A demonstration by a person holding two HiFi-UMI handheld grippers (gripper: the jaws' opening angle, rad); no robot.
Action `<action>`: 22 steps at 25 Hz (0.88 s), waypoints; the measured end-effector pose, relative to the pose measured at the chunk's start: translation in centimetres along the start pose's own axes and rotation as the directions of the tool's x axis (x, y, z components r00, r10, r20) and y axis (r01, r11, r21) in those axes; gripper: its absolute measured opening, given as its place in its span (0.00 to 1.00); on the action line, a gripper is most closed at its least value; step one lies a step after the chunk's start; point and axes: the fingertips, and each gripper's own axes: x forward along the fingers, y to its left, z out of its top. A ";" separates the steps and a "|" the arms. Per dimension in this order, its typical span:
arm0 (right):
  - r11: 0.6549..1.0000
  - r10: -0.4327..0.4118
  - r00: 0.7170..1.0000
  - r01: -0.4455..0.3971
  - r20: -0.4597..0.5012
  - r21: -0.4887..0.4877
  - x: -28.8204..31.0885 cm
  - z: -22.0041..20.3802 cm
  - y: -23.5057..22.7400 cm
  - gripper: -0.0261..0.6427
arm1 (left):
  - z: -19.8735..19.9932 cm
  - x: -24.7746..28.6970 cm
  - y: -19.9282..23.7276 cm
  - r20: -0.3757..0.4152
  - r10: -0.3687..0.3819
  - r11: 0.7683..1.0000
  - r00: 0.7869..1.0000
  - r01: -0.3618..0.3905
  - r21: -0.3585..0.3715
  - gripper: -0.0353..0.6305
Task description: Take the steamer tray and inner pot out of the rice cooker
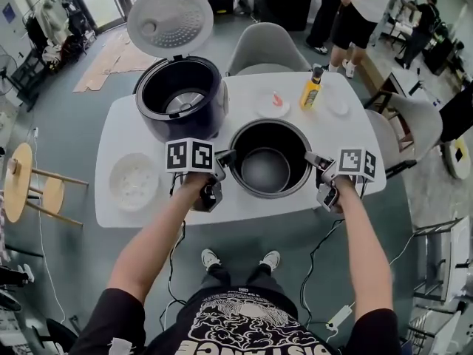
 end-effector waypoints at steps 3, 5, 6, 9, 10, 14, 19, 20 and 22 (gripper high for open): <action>0.999 -0.020 1.000 0.020 -0.009 -0.041 -0.1 -0.1 0.4 0.13 | 0.1 -0.4 -0.2 -0.006 0.000 1.000 1.000 0.000 0.025 0.15; 0.994 -0.056 0.998 0.054 -0.016 -0.091 -0.2 -0.1 1.0 0.14 | 0.3 -1.1 -0.1 -0.015 0.006 0.999 1.000 -0.005 0.053 0.16; 0.989 -0.079 0.997 0.077 -0.019 -0.123 -0.2 -0.1 1.3 0.14 | 0.4 -1.4 -0.1 -0.020 0.012 0.998 1.000 -0.011 0.069 0.16; 0.961 -0.161 0.987 0.154 -0.012 -0.230 -0.9 0.3 1.5 0.16 | 0.6 -1.6 -0.2 -0.030 0.033 0.992 0.999 -0.030 0.120 0.17; 0.949 -0.187 0.982 0.179 -0.004 -0.261 -1.3 0.5 1.5 0.16 | 0.6 -1.6 -0.3 -0.030 0.042 0.990 0.999 -0.037 0.138 0.18; 0.906 -0.235 0.971 0.235 0.043 -0.352 -2.3 1.1 2.9 0.16 | 0.7 -3.0 -0.4 -0.014 0.071 0.977 0.997 -0.066 0.200 0.18; 0.876 -0.186 0.979 0.202 0.080 -0.439 -1.8 2.0 8.1 0.16 | 3.0 -6.1 -0.8 0.064 0.083 0.962 0.994 -0.097 0.257 0.17; 0.869 -0.169 0.982 0.190 0.086 -0.457 -1.6 2.0 9.4 0.16 | 3.5 -6.9 -0.9 0.085 0.092 0.957 0.992 -0.112 0.269 0.17; 0.853 -0.128 0.987 0.157 0.093 -0.498 -0.8 2.1 12.5 0.16 | 4.5 -9.0 -0.7 0.130 0.116 0.946 0.985 -0.150 0.289 0.16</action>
